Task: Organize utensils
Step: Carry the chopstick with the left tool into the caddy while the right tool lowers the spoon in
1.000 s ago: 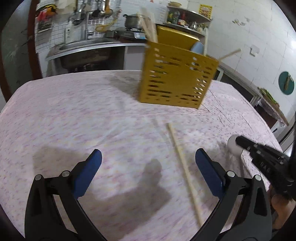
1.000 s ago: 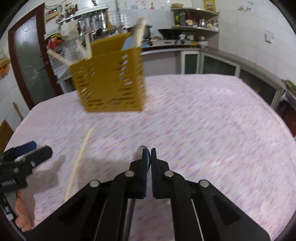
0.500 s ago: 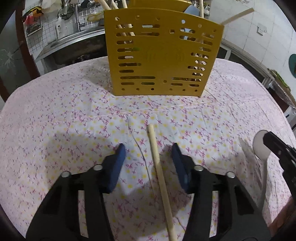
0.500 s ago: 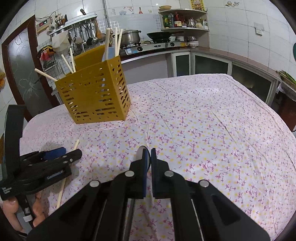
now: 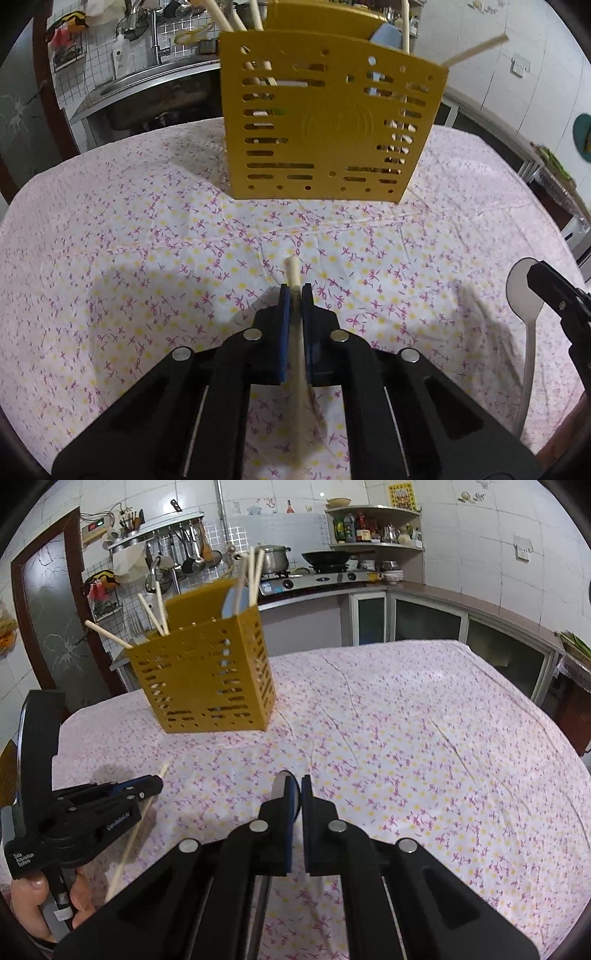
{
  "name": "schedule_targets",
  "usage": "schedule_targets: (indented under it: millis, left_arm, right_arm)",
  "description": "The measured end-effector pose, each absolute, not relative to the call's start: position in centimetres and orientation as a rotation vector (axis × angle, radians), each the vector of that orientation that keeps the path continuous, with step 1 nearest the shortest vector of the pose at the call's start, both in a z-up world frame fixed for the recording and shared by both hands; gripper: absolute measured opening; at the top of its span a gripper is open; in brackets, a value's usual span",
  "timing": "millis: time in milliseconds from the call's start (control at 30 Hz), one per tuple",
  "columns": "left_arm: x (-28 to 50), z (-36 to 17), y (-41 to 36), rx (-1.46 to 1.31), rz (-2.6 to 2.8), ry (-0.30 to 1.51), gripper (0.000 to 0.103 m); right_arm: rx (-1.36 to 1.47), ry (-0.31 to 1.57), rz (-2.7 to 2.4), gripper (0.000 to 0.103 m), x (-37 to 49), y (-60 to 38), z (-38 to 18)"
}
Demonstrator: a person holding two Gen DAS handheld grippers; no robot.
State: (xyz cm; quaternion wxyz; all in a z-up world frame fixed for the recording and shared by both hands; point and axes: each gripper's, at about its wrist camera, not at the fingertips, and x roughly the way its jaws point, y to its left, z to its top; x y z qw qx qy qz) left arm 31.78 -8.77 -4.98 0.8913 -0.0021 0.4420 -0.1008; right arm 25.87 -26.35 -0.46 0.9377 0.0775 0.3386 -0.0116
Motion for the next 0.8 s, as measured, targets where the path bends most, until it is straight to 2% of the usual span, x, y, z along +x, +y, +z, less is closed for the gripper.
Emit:
schedule_targets:
  millis: [200, 800]
  left_arm:
    - [30.8, -3.0, -7.7, -0.06, -0.251, 0.863, 0.004]
    - [28.9, 7.4, -5.2, -0.156, -0.406, 0.555, 0.004]
  right_arm:
    - [0.141, 0.638, -0.004, 0.004, 26.2, -25.3, 1.5]
    - [0.124, 0.427, 0.05, 0.004, 26.9, -24.3, 8.2]
